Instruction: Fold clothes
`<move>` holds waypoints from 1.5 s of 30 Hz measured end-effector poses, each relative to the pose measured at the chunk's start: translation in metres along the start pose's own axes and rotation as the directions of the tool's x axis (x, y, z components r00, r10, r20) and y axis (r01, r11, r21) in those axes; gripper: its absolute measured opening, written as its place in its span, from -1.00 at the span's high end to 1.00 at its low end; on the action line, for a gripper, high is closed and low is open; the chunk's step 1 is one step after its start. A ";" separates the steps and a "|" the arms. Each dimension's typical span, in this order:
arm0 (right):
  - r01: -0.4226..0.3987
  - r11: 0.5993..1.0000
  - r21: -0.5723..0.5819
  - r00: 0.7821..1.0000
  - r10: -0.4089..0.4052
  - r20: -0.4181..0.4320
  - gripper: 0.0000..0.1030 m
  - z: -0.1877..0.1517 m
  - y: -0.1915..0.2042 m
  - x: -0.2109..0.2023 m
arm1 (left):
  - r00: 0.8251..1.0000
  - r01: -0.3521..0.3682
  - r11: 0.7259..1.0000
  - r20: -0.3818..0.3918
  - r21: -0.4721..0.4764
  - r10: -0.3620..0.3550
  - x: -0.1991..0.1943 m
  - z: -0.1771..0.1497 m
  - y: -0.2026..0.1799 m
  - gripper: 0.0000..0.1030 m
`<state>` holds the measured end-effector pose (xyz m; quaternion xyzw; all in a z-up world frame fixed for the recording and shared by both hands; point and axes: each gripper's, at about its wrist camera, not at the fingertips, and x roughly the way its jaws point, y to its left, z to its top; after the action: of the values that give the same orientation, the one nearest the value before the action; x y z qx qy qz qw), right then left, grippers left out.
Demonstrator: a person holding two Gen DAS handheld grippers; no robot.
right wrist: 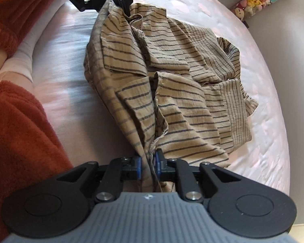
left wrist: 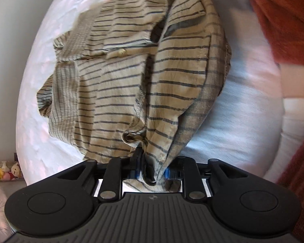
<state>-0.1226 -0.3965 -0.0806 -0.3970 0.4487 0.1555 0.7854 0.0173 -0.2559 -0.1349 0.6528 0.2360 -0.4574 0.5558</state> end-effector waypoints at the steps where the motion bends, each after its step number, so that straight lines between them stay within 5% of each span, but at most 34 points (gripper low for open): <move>1: -0.006 1.000 0.015 1.000 0.006 0.005 0.50 -0.001 -0.002 -0.004 | 1.000 0.013 1.000 0.004 -0.002 -0.013 -0.007 -0.003 -0.005 0.56; 8: -0.064 0.972 0.225 0.994 0.041 0.106 -0.05 -0.022 -0.028 -0.038 | 0.984 0.148 0.971 0.132 -0.188 -0.124 -0.054 -0.035 0.018 0.19; 12: -0.080 0.917 0.392 0.985 0.012 0.172 -0.05 -0.036 -0.049 -0.045 | 0.978 0.152 0.916 0.192 -0.370 -0.084 -0.057 -0.049 0.054 0.19; 16: -0.083 0.884 0.460 0.979 -0.013 0.202 -0.04 -0.038 -0.065 -0.039 | 0.976 0.128 0.882 0.217 -0.453 -0.030 -0.053 -0.048 0.077 0.19; 26: -0.111 0.913 0.392 0.977 0.029 0.210 -0.03 -0.015 -0.113 -0.001 | 0.970 0.118 0.924 0.243 -0.365 -0.028 -0.019 -0.014 0.096 0.18; 33: -0.196 0.926 0.324 0.973 0.142 0.183 -0.05 -0.002 -0.147 0.060 | 0.955 0.213 0.931 0.263 -0.297 -0.135 0.033 -0.004 0.110 0.16; 39: -0.339 0.900 0.273 0.938 0.301 0.172 -0.05 -0.006 -0.158 0.104 | 0.929 0.323 0.905 0.274 -0.277 -0.248 0.068 -0.013 0.116 0.14; 45: -0.417 0.855 0.309 0.908 0.373 0.193 0.05 -0.013 -0.163 0.122 | 0.894 0.420 0.843 0.312 -0.336 -0.321 0.086 -0.021 0.121 0.15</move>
<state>0.0343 -0.5238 -0.1063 -0.1425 0.4901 0.2577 0.8205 0.1638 -0.2864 -0.1481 0.4075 0.3754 -0.5762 0.6009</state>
